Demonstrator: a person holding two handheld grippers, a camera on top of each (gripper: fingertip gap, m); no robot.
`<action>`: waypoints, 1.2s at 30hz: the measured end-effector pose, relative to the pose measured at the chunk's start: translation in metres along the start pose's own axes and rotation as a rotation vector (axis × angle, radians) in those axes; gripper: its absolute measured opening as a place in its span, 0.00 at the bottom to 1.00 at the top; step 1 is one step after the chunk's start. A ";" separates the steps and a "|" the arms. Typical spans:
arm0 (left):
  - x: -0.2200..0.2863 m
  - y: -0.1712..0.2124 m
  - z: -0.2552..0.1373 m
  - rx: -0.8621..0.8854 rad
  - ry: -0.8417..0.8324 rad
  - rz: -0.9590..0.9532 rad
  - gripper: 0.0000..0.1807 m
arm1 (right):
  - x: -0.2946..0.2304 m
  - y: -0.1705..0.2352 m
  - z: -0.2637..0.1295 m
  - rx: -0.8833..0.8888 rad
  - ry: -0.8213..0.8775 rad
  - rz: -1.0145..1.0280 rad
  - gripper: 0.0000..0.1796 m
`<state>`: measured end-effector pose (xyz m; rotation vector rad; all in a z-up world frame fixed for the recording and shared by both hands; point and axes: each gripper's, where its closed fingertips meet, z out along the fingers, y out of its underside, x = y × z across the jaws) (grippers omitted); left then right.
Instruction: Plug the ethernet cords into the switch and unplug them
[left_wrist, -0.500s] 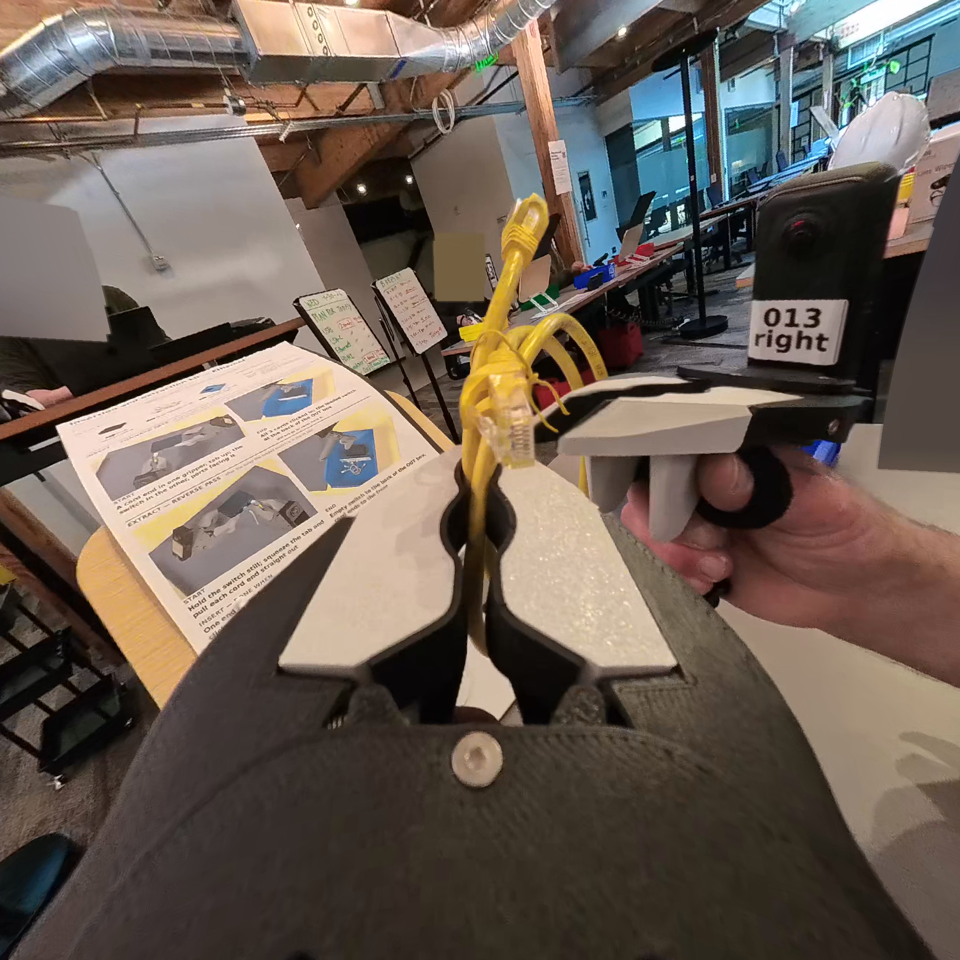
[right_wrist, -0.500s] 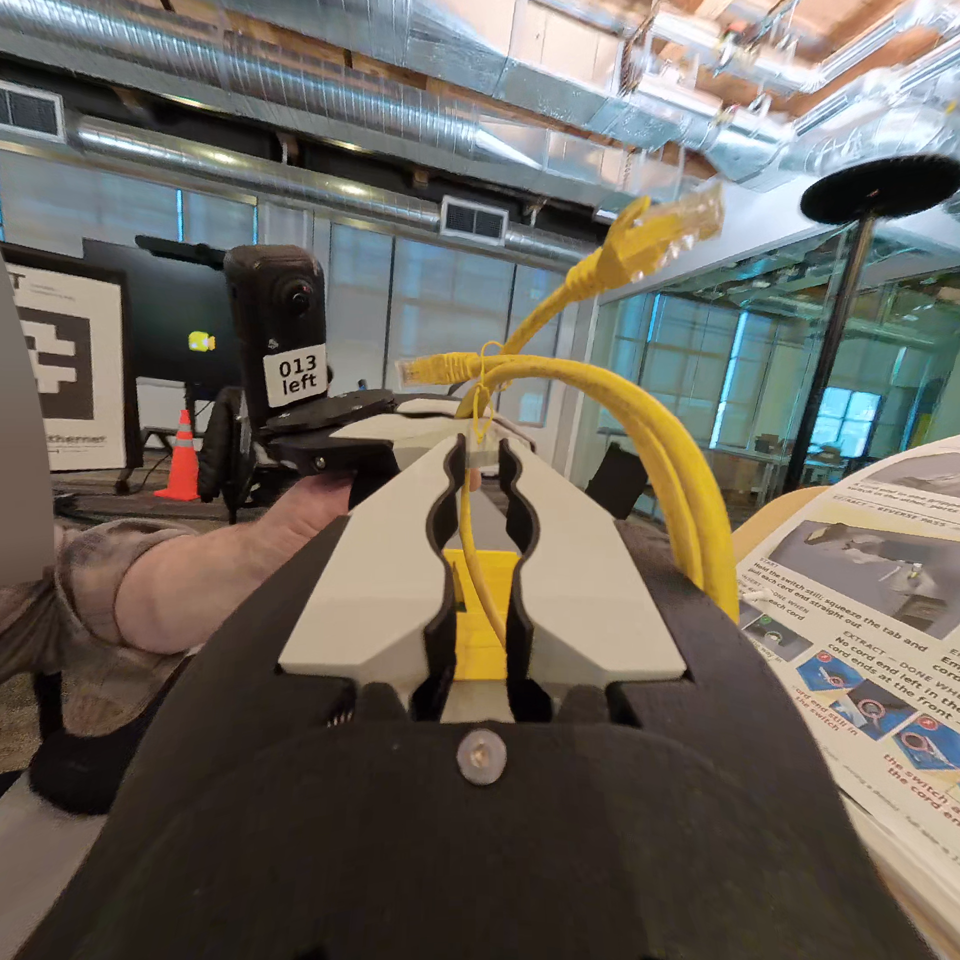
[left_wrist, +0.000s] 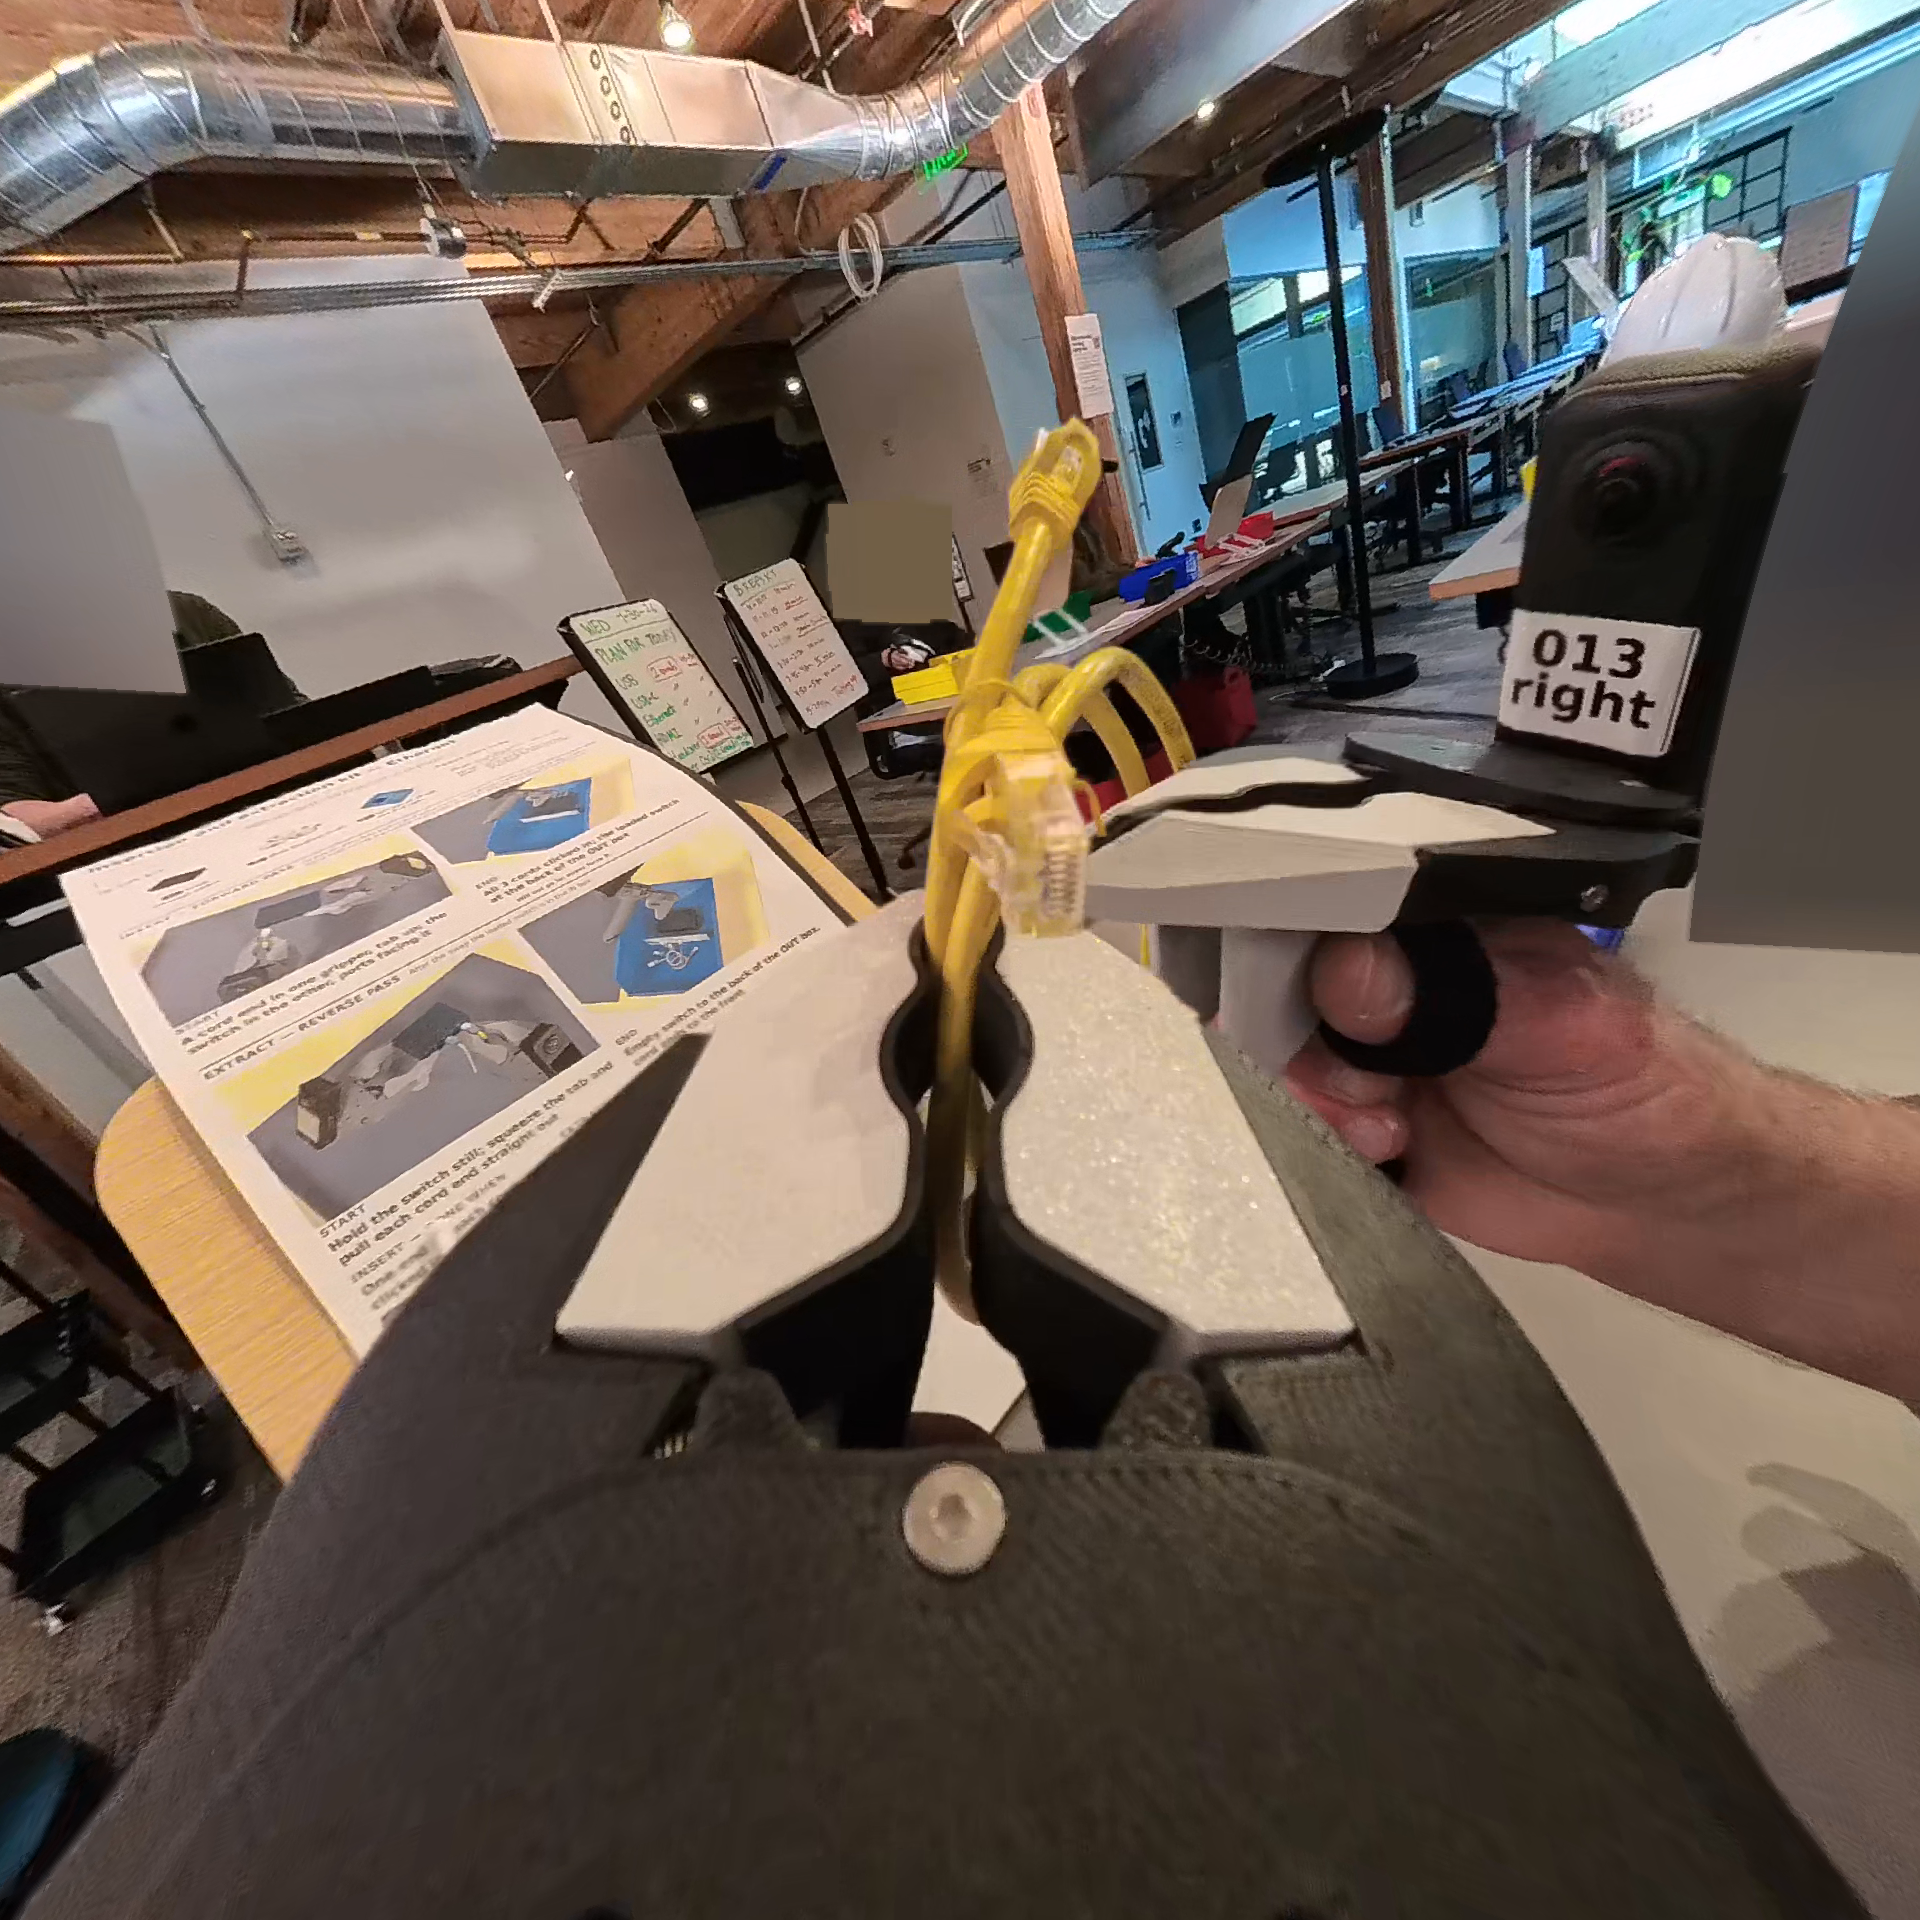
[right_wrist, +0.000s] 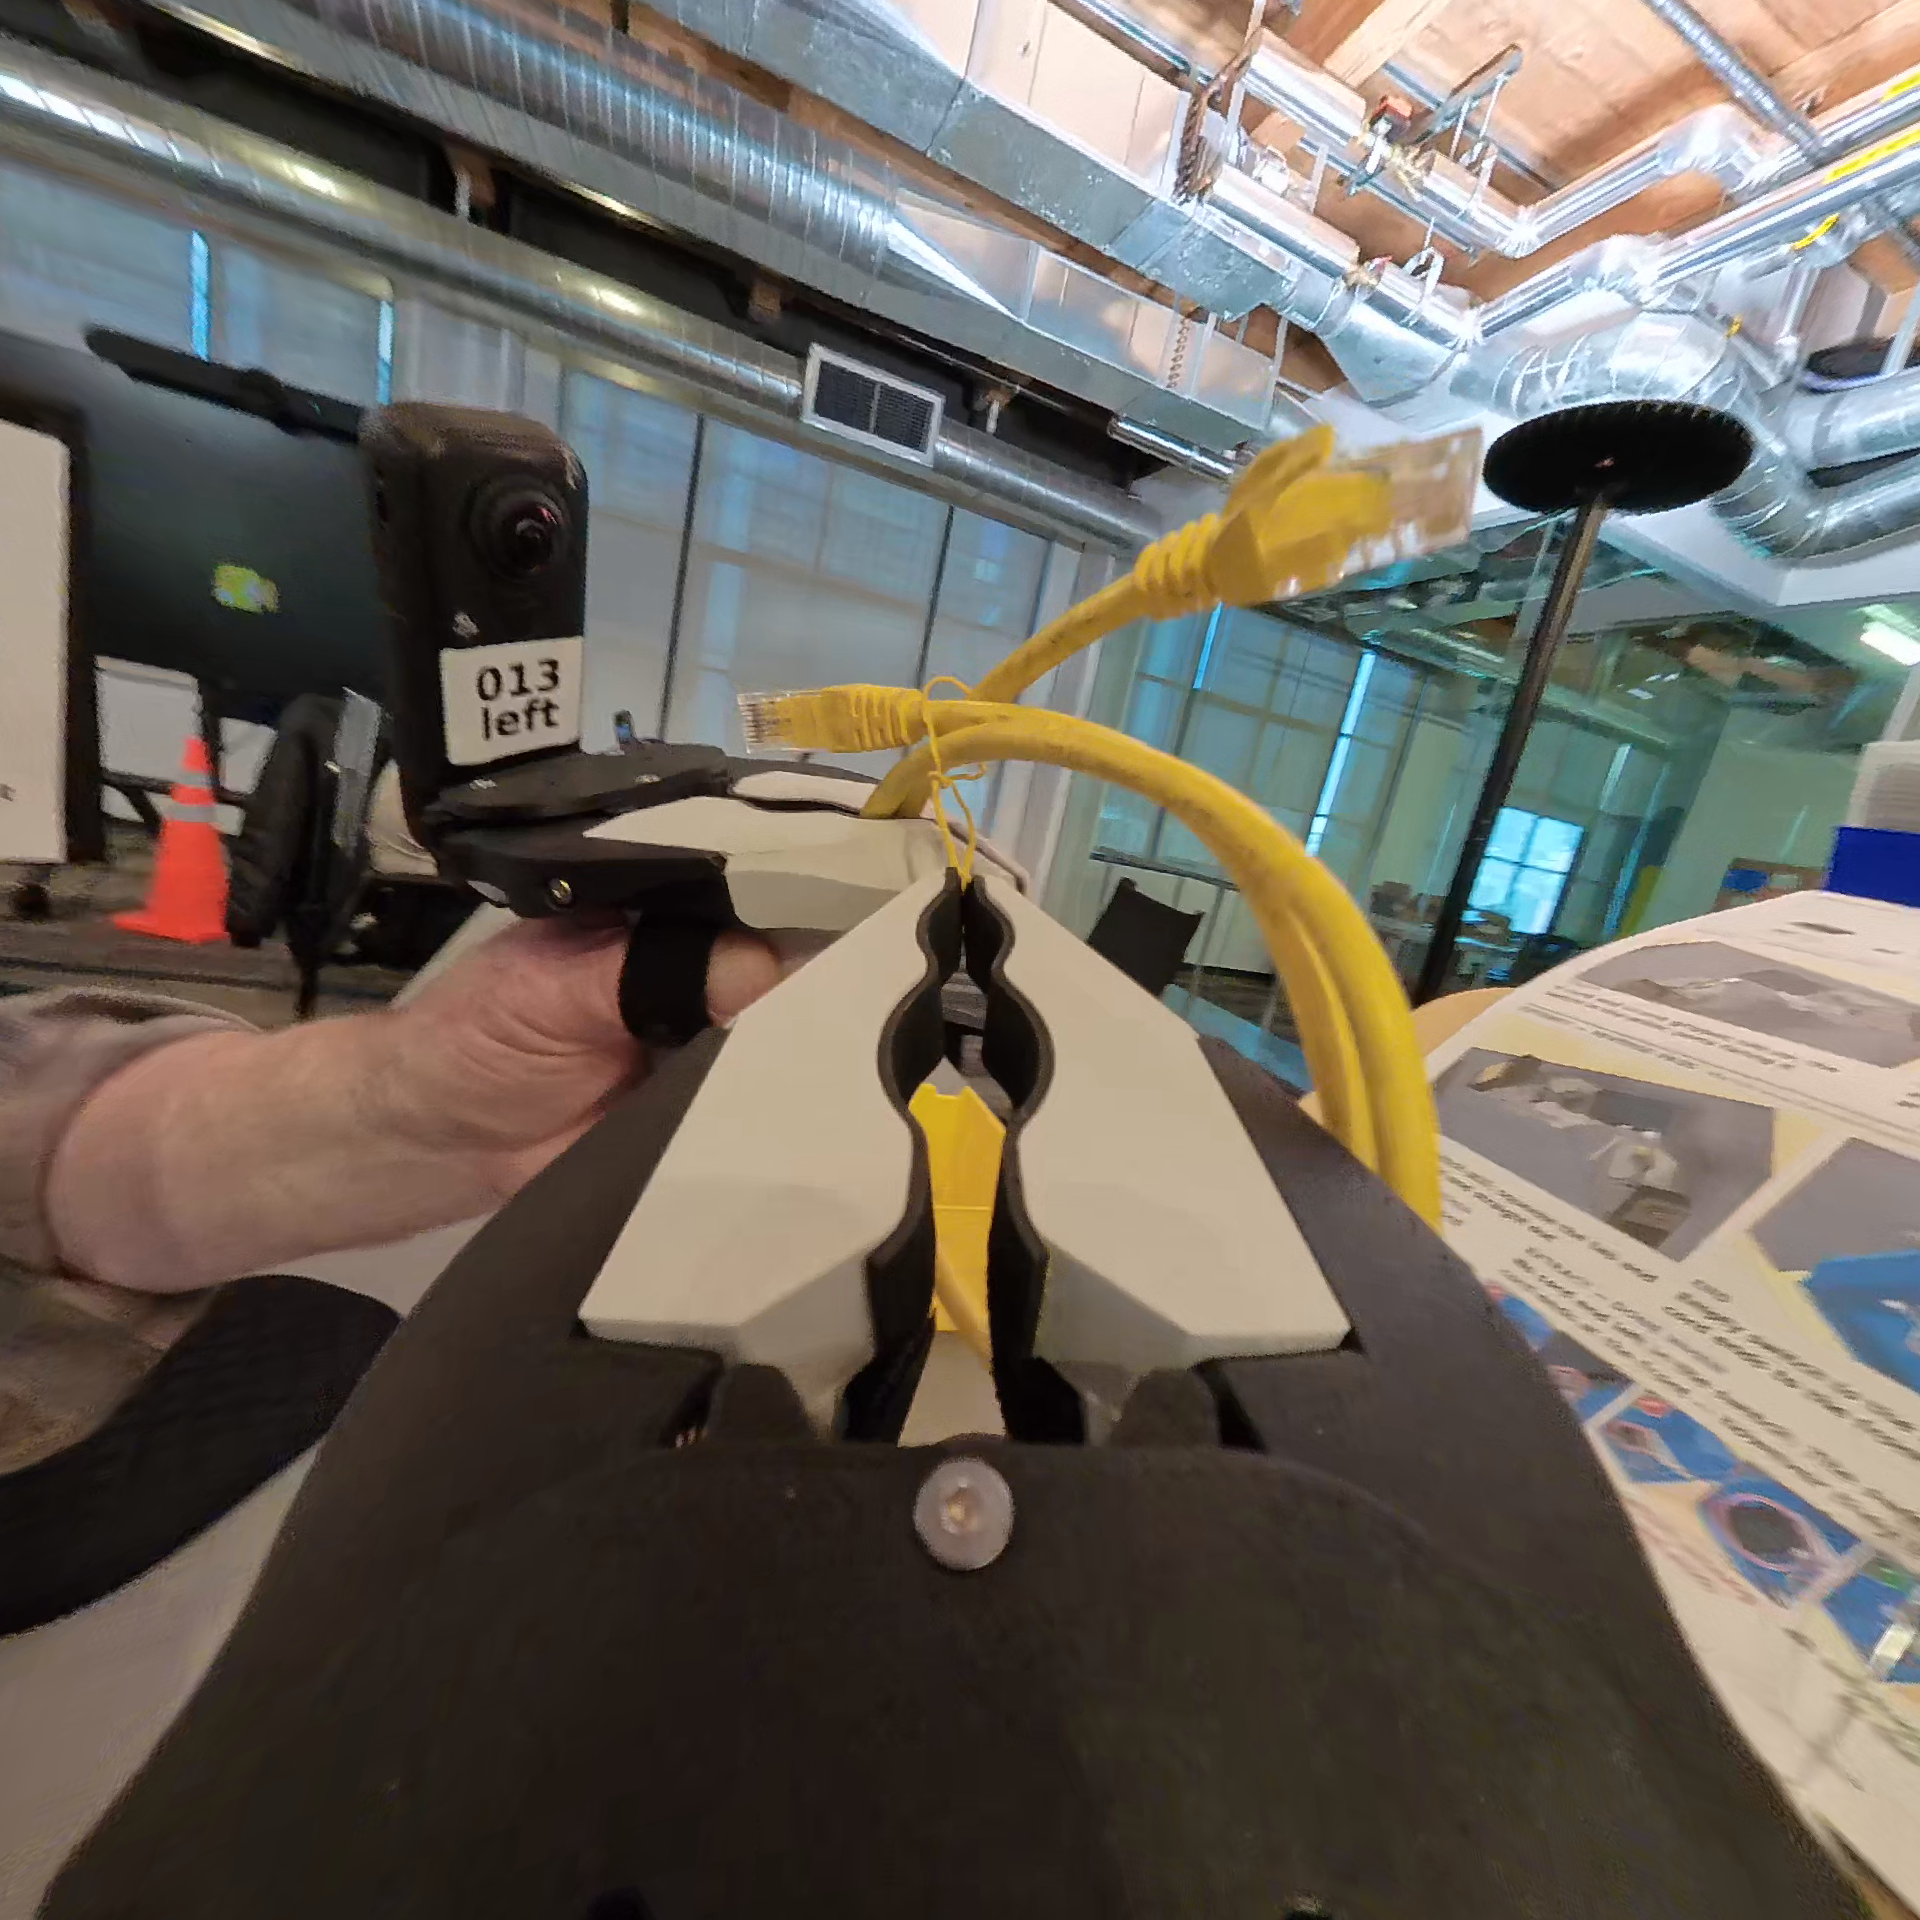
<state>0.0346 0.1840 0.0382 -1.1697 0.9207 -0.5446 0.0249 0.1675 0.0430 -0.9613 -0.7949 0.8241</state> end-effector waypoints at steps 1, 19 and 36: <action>0.001 0.000 0.000 -0.003 0.007 -0.004 0.01 | 0.002 0.000 -0.001 -0.011 0.017 -0.033 0.00; -0.024 0.039 0.006 -0.163 -0.058 -0.075 0.01 | -0.022 0.006 0.003 -0.411 0.210 -1.015 0.00; -0.013 0.024 -0.001 -0.098 -0.091 0.037 0.01 | 0.004 0.023 0.006 -0.230 0.132 -0.370 0.03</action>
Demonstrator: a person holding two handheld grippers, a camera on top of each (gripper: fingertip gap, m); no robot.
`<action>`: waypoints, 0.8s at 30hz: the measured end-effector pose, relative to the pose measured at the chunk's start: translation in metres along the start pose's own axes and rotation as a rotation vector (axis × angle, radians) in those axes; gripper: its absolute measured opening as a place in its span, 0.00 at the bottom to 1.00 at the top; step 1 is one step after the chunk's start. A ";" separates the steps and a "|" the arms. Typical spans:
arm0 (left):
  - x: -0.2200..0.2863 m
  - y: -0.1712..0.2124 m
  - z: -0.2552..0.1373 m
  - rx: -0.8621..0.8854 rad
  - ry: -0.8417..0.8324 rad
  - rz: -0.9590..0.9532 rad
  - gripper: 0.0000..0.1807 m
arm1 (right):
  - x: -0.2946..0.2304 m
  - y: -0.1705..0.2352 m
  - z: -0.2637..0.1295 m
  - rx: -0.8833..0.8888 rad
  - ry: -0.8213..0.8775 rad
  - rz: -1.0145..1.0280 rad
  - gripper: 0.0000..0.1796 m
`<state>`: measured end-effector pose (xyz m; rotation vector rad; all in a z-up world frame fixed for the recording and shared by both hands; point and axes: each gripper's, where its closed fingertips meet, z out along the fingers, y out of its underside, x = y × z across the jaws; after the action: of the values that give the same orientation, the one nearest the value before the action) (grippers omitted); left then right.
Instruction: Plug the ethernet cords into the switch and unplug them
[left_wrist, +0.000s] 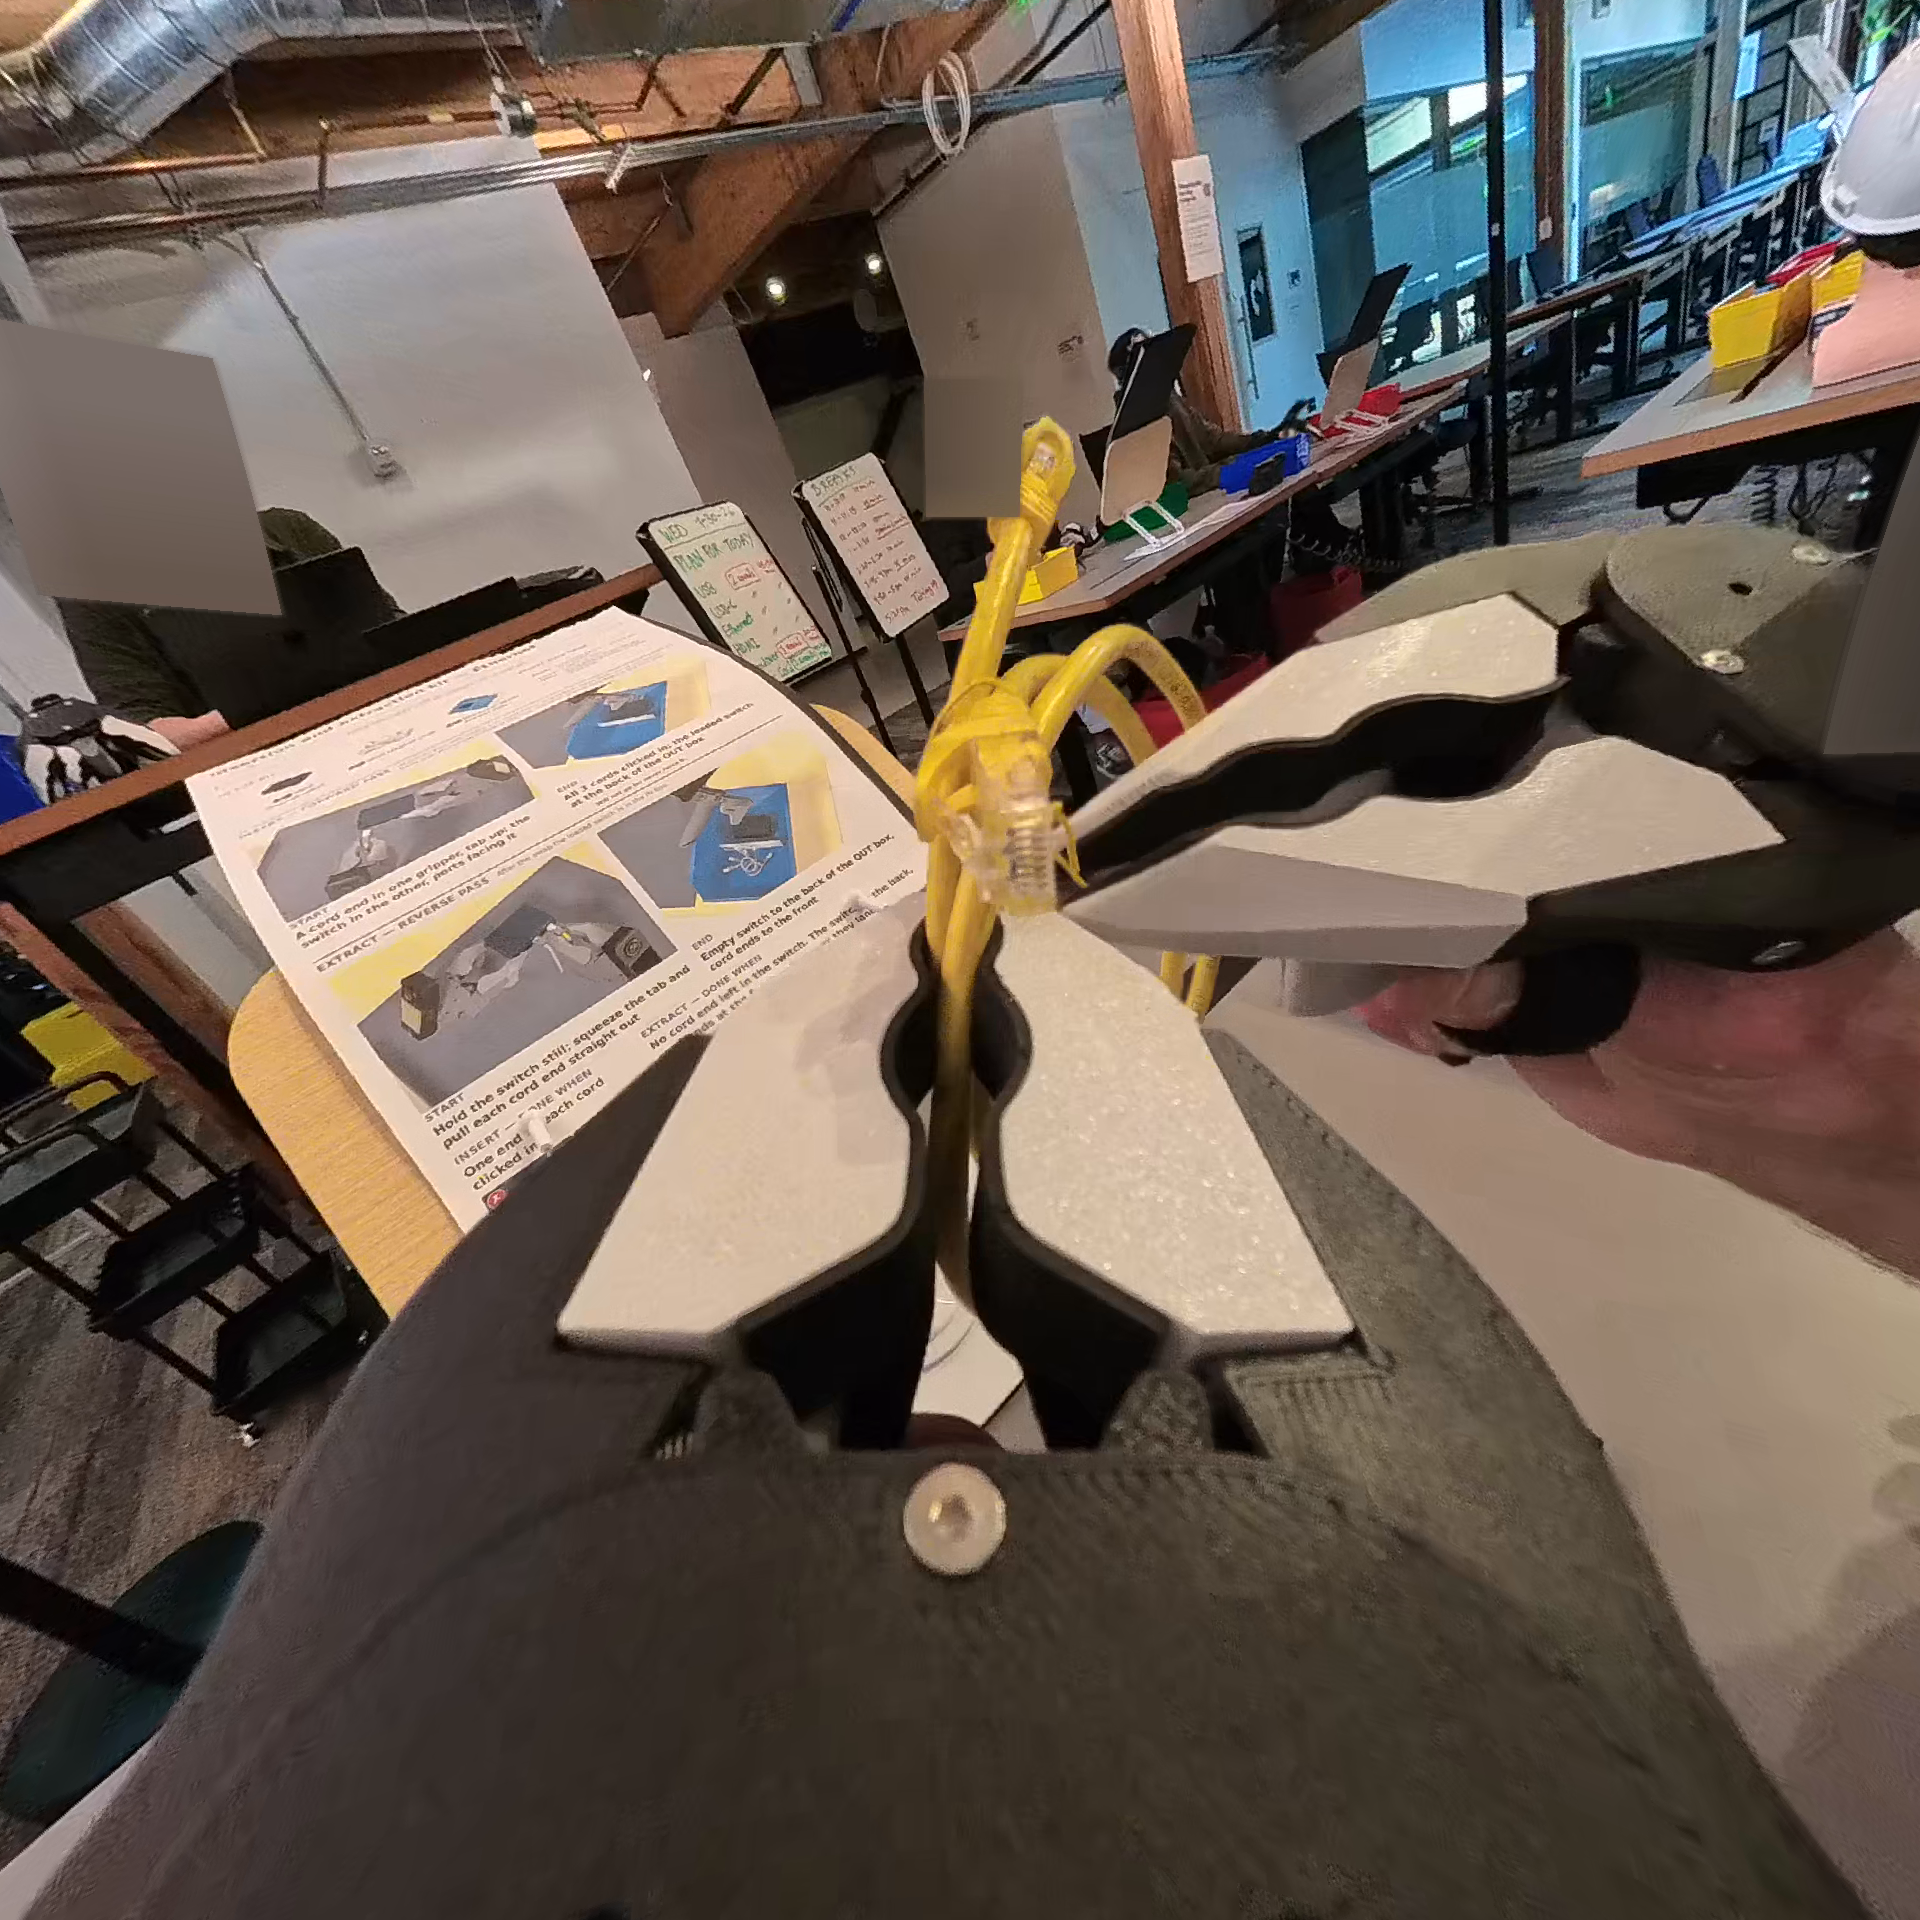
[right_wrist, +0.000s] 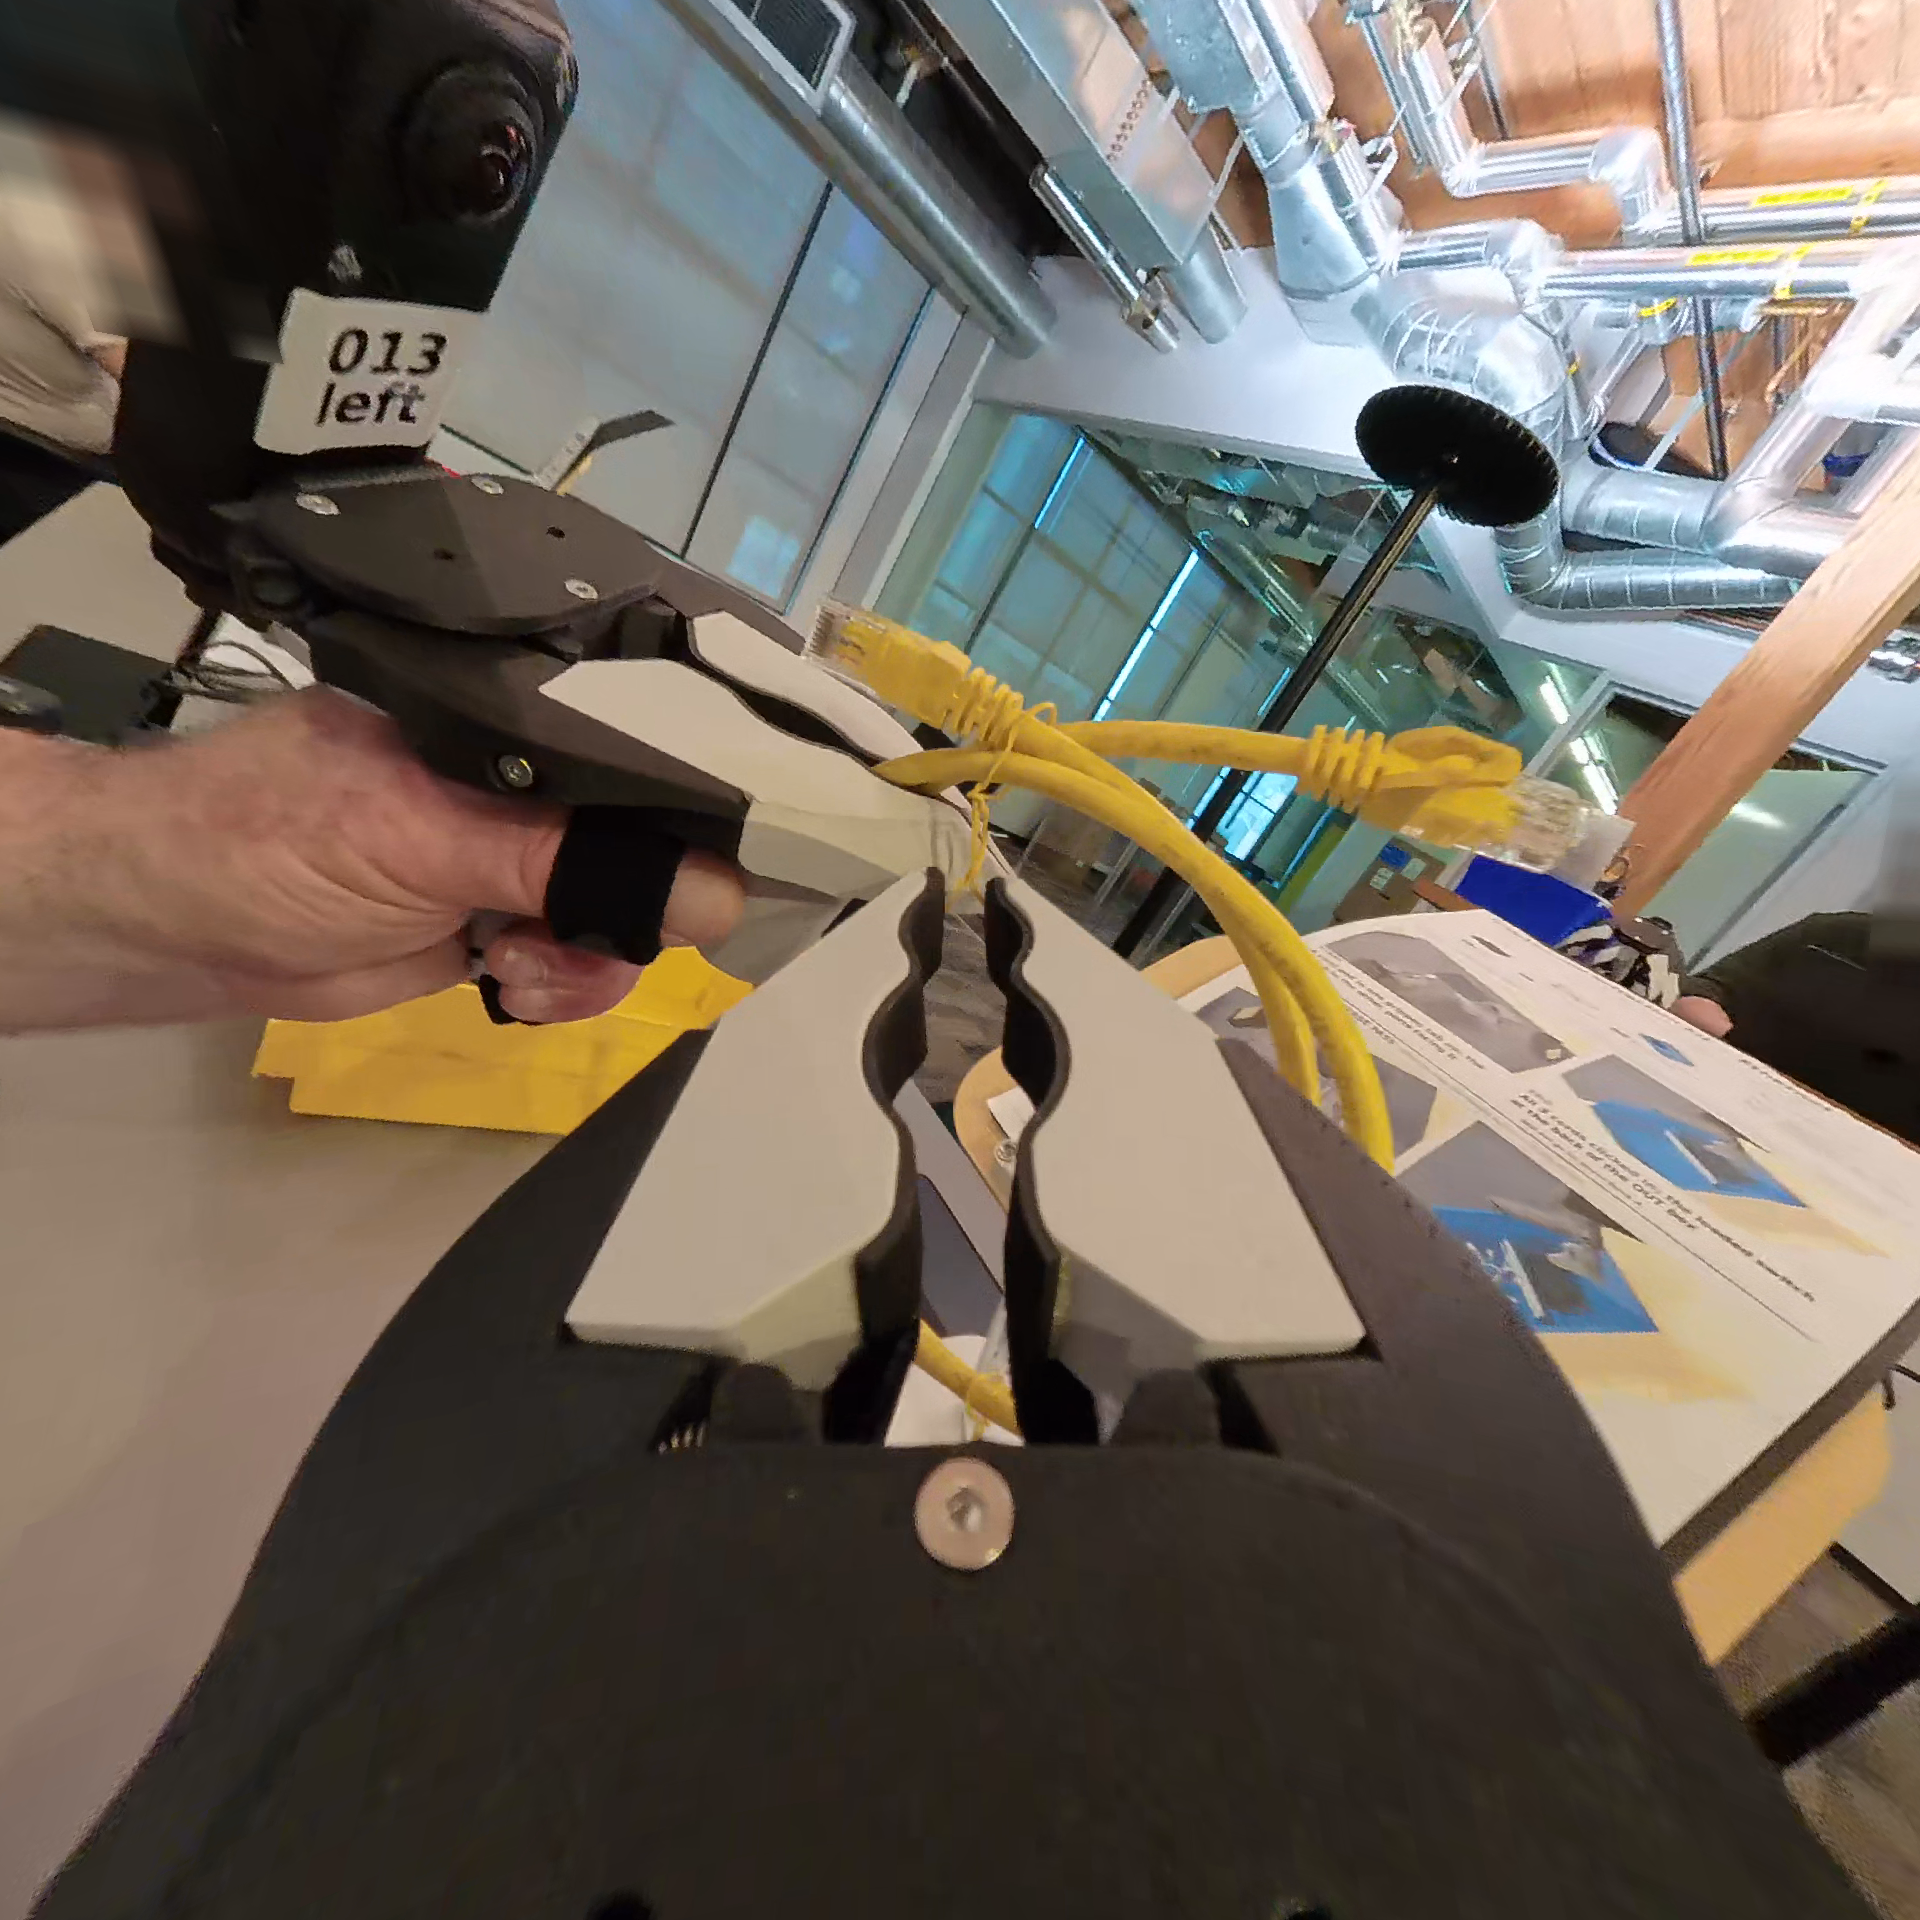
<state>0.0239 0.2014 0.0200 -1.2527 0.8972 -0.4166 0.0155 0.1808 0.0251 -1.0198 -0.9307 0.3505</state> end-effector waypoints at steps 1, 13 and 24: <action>0.000 0.000 0.000 0.002 -0.001 -0.001 0.01 | -0.001 -0.001 0.000 0.007 -0.005 0.010 0.02; -0.006 0.008 0.001 -0.032 0.002 -0.096 0.01 | -0.008 -0.010 -0.003 -0.183 0.214 -0.588 0.00; -0.026 0.022 -0.008 -0.049 -0.044 -0.183 0.01 | -0.009 -0.001 -0.006 -0.229 0.161 -0.667 0.00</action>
<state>-0.0022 0.2210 0.0081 -1.3891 0.7624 -0.5128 0.0147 0.1714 0.0203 -0.8676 -1.1191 -0.3972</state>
